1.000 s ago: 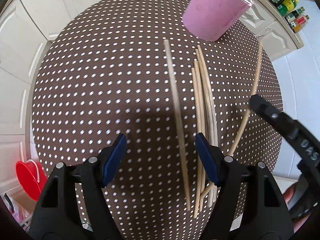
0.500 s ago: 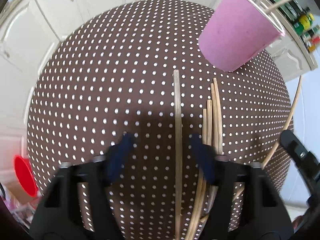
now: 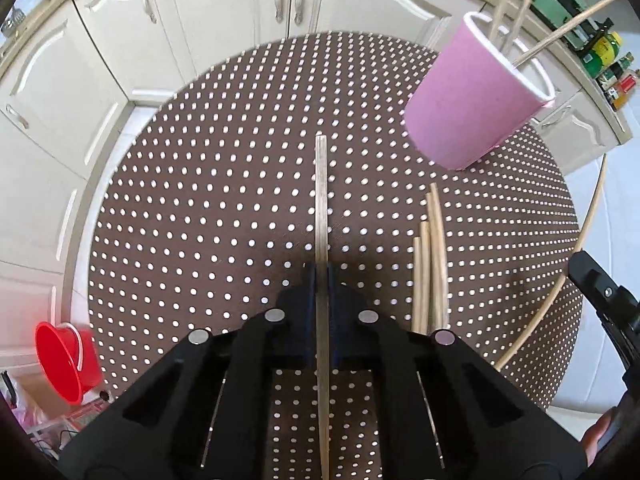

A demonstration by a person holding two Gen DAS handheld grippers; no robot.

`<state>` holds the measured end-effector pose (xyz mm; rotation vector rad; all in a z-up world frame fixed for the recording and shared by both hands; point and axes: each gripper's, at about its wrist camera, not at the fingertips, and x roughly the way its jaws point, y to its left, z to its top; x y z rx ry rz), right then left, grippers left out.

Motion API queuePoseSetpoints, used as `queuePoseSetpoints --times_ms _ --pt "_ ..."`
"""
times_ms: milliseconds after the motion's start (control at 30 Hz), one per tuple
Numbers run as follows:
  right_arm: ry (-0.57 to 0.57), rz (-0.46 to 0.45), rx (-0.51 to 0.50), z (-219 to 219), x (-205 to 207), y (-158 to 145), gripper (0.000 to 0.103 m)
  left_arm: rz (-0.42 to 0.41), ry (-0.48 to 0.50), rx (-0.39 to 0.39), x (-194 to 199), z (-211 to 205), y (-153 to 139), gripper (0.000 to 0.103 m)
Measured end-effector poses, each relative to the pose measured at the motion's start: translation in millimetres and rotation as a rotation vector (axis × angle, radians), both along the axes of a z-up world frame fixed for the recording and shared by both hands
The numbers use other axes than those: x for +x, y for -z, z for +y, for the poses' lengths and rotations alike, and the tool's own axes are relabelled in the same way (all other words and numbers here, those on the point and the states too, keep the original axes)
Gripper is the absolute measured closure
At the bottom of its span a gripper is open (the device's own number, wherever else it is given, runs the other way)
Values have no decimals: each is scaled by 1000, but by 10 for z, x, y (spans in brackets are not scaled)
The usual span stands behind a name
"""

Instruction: Organize utensils

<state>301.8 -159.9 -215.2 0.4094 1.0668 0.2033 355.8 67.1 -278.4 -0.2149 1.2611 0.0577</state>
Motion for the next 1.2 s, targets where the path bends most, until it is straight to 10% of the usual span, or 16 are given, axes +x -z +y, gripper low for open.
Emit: queuePoseSetpoints --times_ms 967,1067,1200 --pt "-18 -197 16 -46 -227 -749 103 -368 11 29 -728 17 -1470 97" --pt "-8 -95 -2 -108 -168 -515 72 -370 13 25 -753 28 -1480 97" --pt "-41 -50 -105 -90 -104 -241 61 -346 16 24 -729 46 -1382 97"
